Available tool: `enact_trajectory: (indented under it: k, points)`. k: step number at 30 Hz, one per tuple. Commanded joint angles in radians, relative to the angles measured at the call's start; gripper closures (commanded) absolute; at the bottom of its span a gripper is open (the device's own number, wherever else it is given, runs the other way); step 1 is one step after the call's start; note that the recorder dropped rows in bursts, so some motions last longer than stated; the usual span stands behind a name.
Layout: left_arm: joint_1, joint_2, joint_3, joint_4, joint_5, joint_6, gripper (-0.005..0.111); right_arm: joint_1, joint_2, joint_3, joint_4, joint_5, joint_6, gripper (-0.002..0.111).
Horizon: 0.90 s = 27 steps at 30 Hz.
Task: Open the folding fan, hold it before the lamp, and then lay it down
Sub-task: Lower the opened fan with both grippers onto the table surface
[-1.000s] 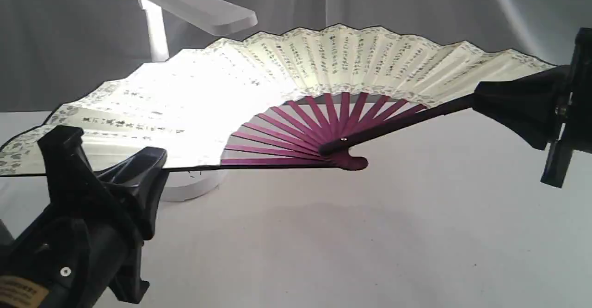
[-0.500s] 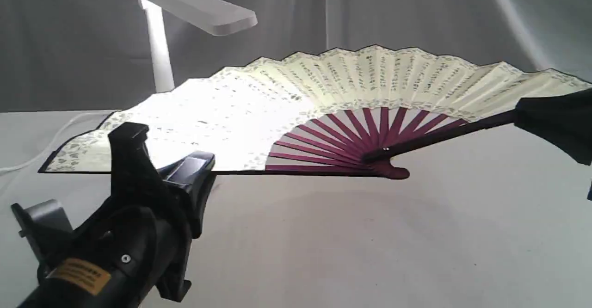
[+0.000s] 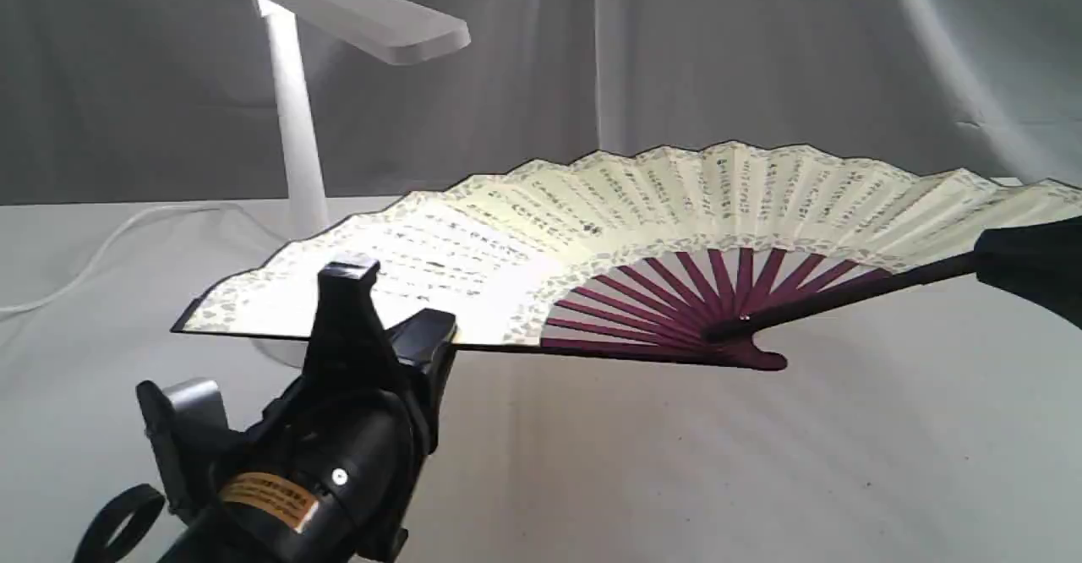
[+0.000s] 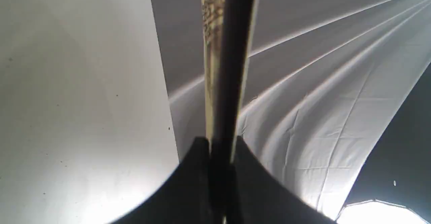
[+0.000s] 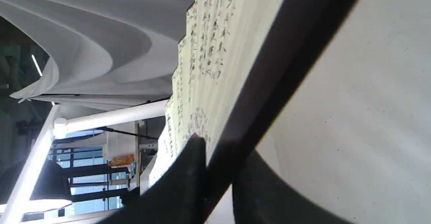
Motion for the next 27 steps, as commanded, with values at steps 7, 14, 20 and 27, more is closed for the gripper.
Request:
enact_trajectory:
  k: [7,14,20,27]
  points:
    - [0.015,0.098,-0.022,-0.12,-0.135,-0.06,0.107,-0.031,0.087,-0.005,-0.046,-0.181,-0.055,0.108]
    - [0.015,0.175,-0.054,-0.126,-0.101,-0.113,0.107,-0.031,0.143,-0.005,-0.049,-0.22,-0.062,0.108]
    - [0.015,0.229,-0.091,-0.118,-0.09,-0.113,0.107,-0.031,0.143,-0.005,-0.086,-0.3,-0.062,0.108]
    - [0.015,0.287,-0.115,-0.123,-0.085,-0.115,0.107,-0.031,0.148,-0.005,-0.095,-0.357,-0.062,0.108]
